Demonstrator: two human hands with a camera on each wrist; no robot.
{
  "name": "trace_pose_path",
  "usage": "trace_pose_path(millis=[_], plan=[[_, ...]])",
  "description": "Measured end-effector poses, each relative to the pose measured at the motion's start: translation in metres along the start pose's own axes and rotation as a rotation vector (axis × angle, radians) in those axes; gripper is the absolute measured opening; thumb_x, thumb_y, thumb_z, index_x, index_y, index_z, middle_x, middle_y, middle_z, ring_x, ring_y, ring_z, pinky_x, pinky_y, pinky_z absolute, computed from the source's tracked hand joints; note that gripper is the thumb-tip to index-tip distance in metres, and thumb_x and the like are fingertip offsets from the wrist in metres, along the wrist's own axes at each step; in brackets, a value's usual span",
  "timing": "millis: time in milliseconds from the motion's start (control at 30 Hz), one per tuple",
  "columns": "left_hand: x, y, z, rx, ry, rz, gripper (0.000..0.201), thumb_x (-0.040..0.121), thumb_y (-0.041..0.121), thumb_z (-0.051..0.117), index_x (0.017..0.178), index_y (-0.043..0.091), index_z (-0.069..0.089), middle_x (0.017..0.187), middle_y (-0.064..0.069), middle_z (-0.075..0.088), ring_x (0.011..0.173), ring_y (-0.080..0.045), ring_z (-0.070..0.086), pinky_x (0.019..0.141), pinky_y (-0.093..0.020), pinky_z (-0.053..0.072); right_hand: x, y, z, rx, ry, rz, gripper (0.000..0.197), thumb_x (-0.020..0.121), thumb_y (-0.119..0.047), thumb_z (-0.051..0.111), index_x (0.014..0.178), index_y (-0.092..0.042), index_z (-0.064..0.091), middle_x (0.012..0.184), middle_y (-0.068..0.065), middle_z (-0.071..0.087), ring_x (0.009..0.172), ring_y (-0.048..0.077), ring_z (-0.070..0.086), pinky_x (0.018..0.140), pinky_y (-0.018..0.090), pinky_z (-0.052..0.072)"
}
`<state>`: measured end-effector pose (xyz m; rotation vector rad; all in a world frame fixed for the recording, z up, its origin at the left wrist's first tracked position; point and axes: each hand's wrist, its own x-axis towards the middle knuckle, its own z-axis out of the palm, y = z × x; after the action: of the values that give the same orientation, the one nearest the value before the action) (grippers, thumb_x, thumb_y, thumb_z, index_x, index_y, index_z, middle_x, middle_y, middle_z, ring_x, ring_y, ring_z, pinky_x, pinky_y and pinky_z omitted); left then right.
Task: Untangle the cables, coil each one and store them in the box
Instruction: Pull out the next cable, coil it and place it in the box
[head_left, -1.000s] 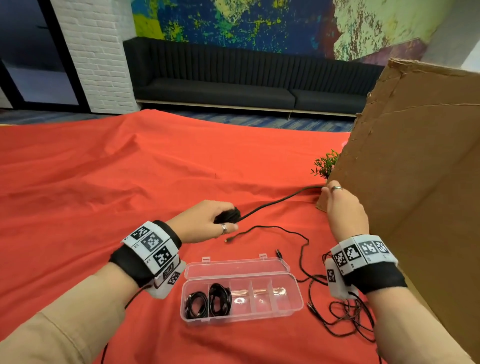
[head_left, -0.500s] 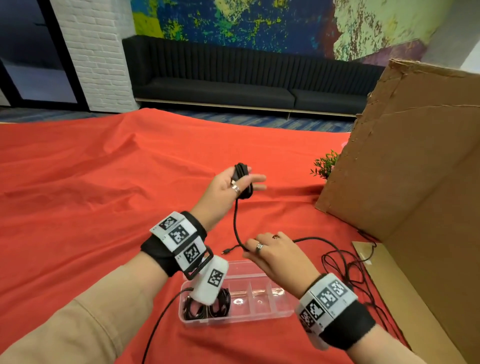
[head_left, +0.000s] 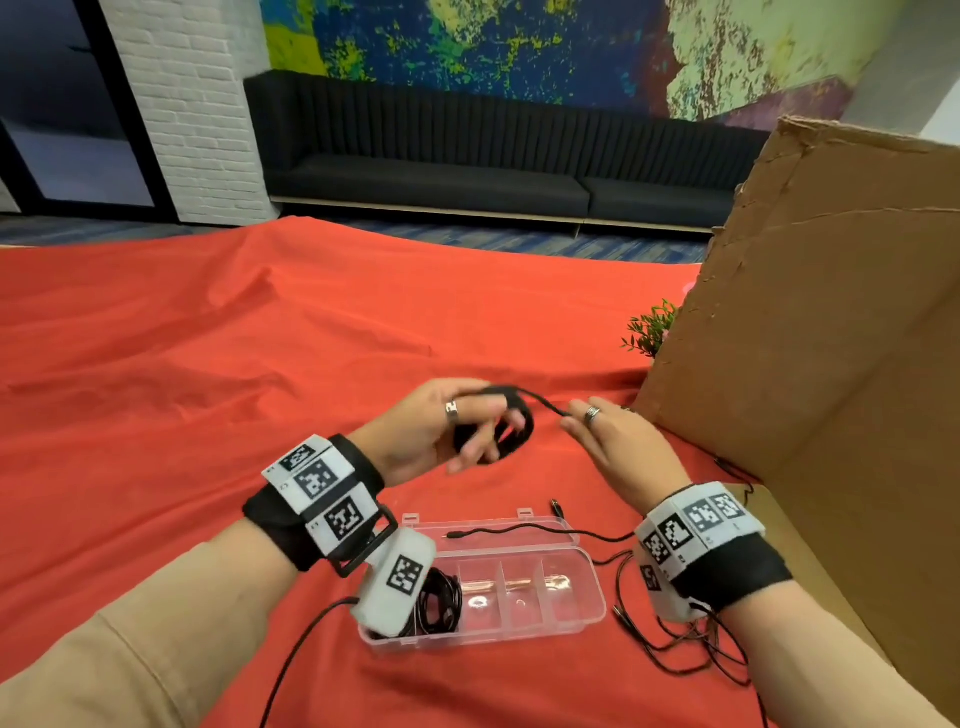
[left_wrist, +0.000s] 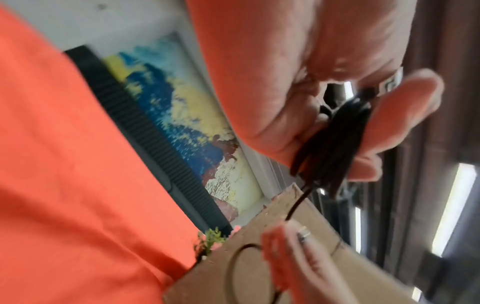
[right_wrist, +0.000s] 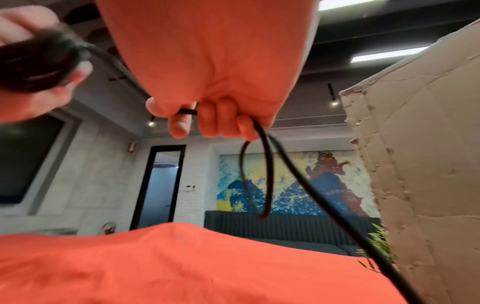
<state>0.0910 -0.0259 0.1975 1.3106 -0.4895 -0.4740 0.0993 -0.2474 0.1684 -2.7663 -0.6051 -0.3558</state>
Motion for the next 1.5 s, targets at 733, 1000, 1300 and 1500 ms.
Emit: trace_pose_path(millis=[733,1000,1300,1500], plan=[[0.016,-0.009,-0.018,1.618,0.168,0.477,0.046,0.073,0.001,0.071,0.101,0.008,0.035,0.072,-0.015,0.061,0.065,-0.036,0.06,0.046,-0.034,0.047,-0.016,-0.004,0.006,0.567,-0.351,0.131,0.028,0.096,-0.024,0.049,0.072,-0.01,0.045,0.063,0.001,0.052,0.056,0.003,0.045,0.063,0.027,0.036],[0.021,0.002,-0.038,1.498,0.57,0.218,0.026,0.083,-0.001,0.059,0.106,-0.004,0.047,0.088,-0.026,0.062,0.085,-0.045,0.059,0.063,-0.041,0.04,-0.02,-0.008,0.0,0.762,-0.129,0.135,0.019,0.092,-0.025,0.055,0.077,-0.013,0.057,0.061,-0.003,0.047,0.052,0.004,0.043,0.057,0.015,0.036],[0.005,0.018,-0.074,1.462,0.825,0.155,0.022,0.087,0.002,0.056,0.103,-0.003,0.042,0.088,-0.028,0.059,0.084,-0.046,0.058,0.06,-0.039,0.032,-0.013,0.027,-0.029,0.481,0.303,0.26,0.037,0.099,-0.028,0.042,0.067,-0.018,0.058,0.054,0.01,0.049,0.048,0.015,0.041,0.054,0.026,0.034],[0.009,0.019,-0.079,1.127,0.808,0.156,0.027,0.082,0.005,0.064,0.091,0.005,0.038,0.09,-0.018,0.065,0.086,-0.036,0.061,0.073,-0.041,0.046,-0.001,0.044,-0.034,0.256,0.046,0.306,0.031,0.098,-0.035,0.037,0.084,-0.026,0.063,0.059,-0.003,0.061,0.067,0.02,0.06,0.079,0.044,0.049]])
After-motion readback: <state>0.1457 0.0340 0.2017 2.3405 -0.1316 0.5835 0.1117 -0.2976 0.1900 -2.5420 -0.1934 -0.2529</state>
